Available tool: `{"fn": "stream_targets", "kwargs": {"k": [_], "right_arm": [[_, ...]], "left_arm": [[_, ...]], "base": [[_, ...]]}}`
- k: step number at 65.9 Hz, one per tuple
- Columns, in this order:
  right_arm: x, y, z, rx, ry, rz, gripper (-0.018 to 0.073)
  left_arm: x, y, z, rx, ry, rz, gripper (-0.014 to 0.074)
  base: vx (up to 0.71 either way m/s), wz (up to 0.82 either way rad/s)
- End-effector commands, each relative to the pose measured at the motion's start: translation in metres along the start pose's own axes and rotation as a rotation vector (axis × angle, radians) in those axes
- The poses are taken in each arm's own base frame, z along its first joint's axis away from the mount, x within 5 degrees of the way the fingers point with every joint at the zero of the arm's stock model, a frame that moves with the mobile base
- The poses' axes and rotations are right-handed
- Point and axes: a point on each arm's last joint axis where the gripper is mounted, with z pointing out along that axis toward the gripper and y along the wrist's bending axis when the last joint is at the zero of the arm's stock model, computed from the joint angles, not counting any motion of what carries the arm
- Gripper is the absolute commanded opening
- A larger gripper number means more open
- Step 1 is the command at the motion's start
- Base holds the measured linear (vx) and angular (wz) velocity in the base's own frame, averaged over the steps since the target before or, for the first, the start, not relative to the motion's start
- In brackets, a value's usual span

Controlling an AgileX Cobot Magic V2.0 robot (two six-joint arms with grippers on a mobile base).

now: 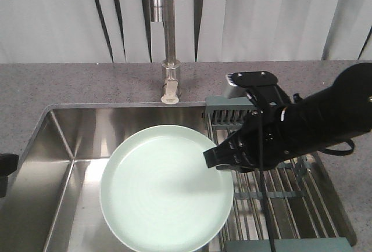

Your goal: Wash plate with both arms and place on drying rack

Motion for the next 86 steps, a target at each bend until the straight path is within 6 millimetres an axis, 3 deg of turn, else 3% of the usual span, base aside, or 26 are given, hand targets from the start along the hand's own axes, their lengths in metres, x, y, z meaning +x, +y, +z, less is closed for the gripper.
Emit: {"fn": "stream_targets", "kwargs": {"k": [1, 8, 24, 36, 49, 72, 86], "right_arm": [[-0.021, 0.017, -0.007, -0.024, -0.092, -0.03, -0.0004], [-0.037, 0.028, 0.001, -0.035, -0.093, -0.067, -0.0004], [-0.072, 0.026, 0.021, -0.037, -0.078, -0.083, -0.0004], [-0.099, 0.01, 0.024, -0.022, -0.086, -0.071, -0.0004], [-0.117, -0.011, 0.012, -0.002, -0.108, -0.062, -0.0004], [-0.113, -0.053, -0.015, 0.059, -0.1, 0.021, -0.0004], [-0.083, -0.07, -0.03, 0.109, -0.141, 0.074, -0.0004]], "left_arm": [[-0.011, -0.001, -0.006, 0.005, -0.092, -0.008, 0.0408], [-0.011, -0.001, -0.006, 0.005, -0.092, -0.008, 0.0408], [-0.011, -0.001, -0.006, 0.005, -0.092, -0.008, 0.0408], [-0.011, -0.001, -0.006, 0.005, -0.092, -0.008, 0.0408], [-0.011, -0.001, -0.006, 0.005, -0.092, -0.008, 0.0408], [-0.011, -0.001, -0.006, 0.005, -0.092, -0.008, 0.0408], [-0.011, -0.001, -0.006, 0.005, -0.092, -0.008, 0.0408]], "base": [[0.0, 0.0], [0.0, 0.0], [0.0, 0.0], [0.0, 0.0], [0.0, 0.0], [0.0, 0.0], [0.0, 0.0]]}}
